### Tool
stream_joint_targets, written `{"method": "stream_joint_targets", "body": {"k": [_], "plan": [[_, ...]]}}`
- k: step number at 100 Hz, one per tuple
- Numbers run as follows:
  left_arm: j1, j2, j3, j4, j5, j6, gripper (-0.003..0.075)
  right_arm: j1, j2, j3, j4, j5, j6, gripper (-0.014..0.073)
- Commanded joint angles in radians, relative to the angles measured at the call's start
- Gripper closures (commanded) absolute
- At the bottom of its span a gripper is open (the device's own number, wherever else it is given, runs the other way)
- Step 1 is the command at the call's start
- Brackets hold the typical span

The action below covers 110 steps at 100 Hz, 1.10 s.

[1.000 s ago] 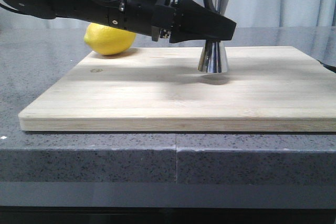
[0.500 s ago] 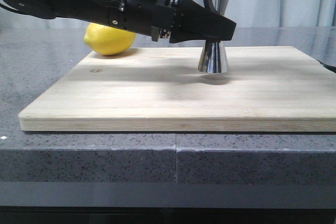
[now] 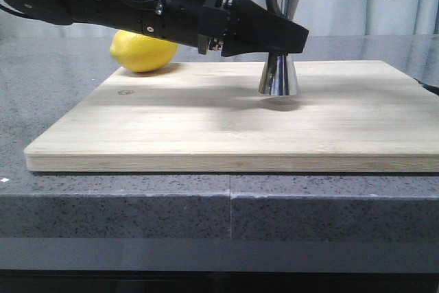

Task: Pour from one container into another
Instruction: 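Tilt the beaker with the right gripper, pouring liquid into the jigger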

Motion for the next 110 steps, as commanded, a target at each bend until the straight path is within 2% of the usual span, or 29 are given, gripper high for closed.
{"method": "stream_joint_targets", "body": {"k": [1,110], "plan": [[-0.007,-0.069,-0.031,-0.072,0.059,-0.008,0.0741,0.002,-0.035,-0.037,0.022,-0.011,-0.002,0.0301],[-0.007,-0.069,-0.031,-0.072,0.059,-0.008,0.0741,0.002,-0.035,-0.037,-0.033,-0.001,-0.002,0.0301]]}}
